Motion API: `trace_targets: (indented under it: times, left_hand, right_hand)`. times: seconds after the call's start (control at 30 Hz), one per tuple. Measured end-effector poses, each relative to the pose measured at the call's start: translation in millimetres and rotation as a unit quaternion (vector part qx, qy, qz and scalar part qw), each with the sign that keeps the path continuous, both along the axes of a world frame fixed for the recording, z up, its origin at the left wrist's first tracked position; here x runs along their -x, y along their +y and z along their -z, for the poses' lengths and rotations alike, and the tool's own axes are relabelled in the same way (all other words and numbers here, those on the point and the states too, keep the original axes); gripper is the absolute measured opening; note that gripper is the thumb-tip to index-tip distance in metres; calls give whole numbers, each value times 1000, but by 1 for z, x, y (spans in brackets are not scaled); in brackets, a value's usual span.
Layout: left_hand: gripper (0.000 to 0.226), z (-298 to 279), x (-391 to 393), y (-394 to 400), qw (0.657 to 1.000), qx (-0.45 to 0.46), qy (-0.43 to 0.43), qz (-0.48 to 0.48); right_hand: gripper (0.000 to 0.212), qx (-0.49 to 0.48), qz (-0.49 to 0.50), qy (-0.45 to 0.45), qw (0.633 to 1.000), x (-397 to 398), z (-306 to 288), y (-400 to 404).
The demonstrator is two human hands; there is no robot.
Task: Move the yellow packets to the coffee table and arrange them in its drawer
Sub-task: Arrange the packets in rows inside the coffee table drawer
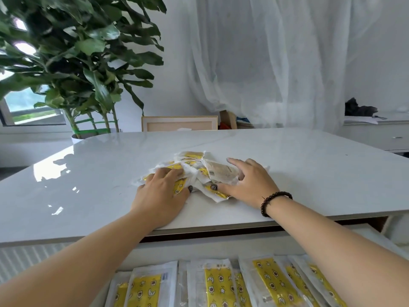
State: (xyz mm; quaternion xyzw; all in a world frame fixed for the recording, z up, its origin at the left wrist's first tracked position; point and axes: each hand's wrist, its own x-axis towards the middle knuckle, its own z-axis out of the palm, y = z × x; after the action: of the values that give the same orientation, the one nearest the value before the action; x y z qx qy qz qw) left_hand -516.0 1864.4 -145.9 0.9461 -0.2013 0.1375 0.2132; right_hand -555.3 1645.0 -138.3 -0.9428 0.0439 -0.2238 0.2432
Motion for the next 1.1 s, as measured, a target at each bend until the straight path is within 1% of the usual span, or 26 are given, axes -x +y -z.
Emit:
trace_targets:
  times: [0.03,0.07,0.17,0.23,0.27,0.33,0.4,0.47,0.53,0.57,0.63,0.7,0.73,0.8,0.83,0.9,0.97,1.0,1.03,1.1]
  left_hand:
    - [53,0,0,0,1000,0,-2,3]
    - [52,1,-1,0,1000,-1,-3,6]
    - [53,2,-3,0,1000,-4,-8,7]
    - [55,2,-3,0,1000,-6,-29,10]
    - [56,3,-2,0,998,-16,-54,28]
    - [57,1,-1,-2,985,-57,-117,114]
    - [53,1,0,-7,966,-85,-137,203]
    - [53,0,-4,-12,956,-108,-135,239]
    - [60,0,-8,-17,947,-131,-154,249]
    - [56,0,-10,-21,943,-136,-167,255]
    - [39,1,-14,-29,936,-126,-191,267]
    - [32,2,-15,-37,930,-111,-221,272]
    - [30,1,-15,-39,925,-109,-241,273]
    - [34,-1,-12,-40,914,-107,-282,271]
    - [35,-1,-13,-39,914,-101,-291,264]
    - [36,1,-12,-34,934,-67,-271,224]
    - [41,0,-3,-30,965,-6,-194,174]
    - [41,-1,3,-28,977,12,-151,149]
    - [35,-2,8,-27,984,27,-113,133]
    - [23,-8,18,-29,988,95,-23,115]
  right_hand:
    - [85,28,11,25,999,-1,0,1]
    - [87,54,25,42,997,-2,0,3]
    - [70,101,70,62,990,-7,1,11]
    - [58,114,91,59,988,-13,3,17]
    - [50,108,95,48,988,-15,4,19]
    - [37,96,101,19,990,-19,4,20]
    - [31,80,103,-9,991,-22,5,17]
    - [28,29,100,-35,994,-24,5,14]
    - [31,-75,109,-57,990,-25,5,8]
    - [30,-139,121,-72,980,-25,4,5]
    - [28,-253,144,-104,951,-25,2,-2]
    - [25,-335,157,-122,921,-23,1,-7]
    - [24,-370,155,-130,907,-21,0,-8]
    - [24,-438,148,-138,876,-17,-2,-11]
    - [24,-467,148,-136,861,-16,-2,-11]
    - [22,-511,148,-135,836,-12,-4,-10]
    - [26,-534,141,-122,824,-2,-5,-9]
    - [25,-538,137,-114,824,4,-7,-9]
    - [21,-537,142,-109,824,13,-9,-10]
    - [17,-540,166,-114,817,33,-16,-17]
